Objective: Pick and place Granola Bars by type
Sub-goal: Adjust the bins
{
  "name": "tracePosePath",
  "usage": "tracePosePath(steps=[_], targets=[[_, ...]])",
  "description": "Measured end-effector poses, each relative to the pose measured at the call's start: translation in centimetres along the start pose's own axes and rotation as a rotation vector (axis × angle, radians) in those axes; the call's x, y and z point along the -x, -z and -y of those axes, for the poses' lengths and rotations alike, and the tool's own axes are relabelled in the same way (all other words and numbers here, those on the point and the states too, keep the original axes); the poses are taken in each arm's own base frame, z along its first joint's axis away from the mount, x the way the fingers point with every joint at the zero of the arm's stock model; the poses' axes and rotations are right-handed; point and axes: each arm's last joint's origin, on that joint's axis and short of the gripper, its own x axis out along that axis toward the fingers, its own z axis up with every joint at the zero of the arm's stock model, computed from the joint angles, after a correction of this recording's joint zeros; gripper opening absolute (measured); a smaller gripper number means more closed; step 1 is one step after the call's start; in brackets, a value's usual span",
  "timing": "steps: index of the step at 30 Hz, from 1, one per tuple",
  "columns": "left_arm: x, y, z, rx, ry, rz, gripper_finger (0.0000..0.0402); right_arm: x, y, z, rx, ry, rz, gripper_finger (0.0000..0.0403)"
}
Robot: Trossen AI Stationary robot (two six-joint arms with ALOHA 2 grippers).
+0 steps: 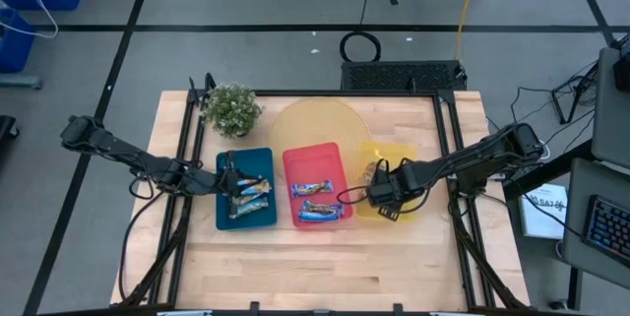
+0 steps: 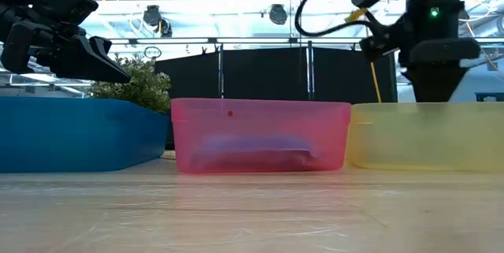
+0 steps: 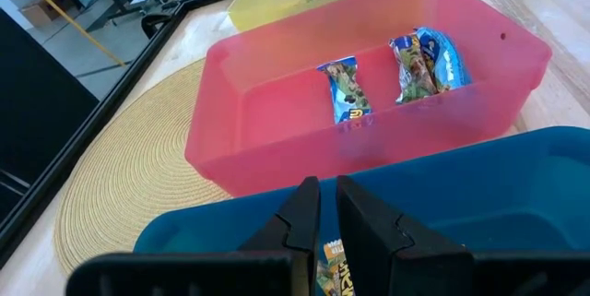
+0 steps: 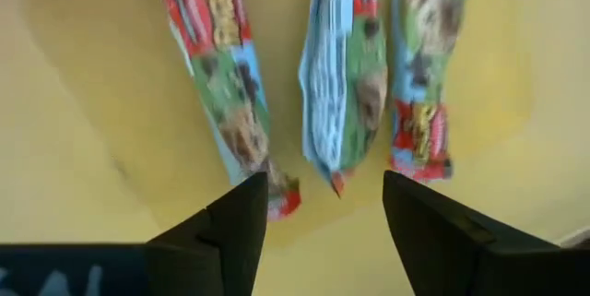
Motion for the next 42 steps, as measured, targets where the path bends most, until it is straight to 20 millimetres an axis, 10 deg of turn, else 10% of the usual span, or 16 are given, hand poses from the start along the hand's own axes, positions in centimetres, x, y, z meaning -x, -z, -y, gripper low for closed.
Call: tracePosePath(steps=[15,28,42], targets=[[0.0,0.0,0.0,0.000,0.001,0.000,0.0049,6.0,-3.5,-5.0,0.133,-0.276,0.511,0.0076],[0.0,0.0,0.0,-0.013,-0.005,0.001,0.0049,6.4,-7.0,-3.9,0.209,-0.343,0.636,0.0002],[0.0,0.0,0.0,-0.010,-0.006,0.000,0.0049,5.0,-8.0,-17.4,0.478,-0.475,0.625,0.0000]])
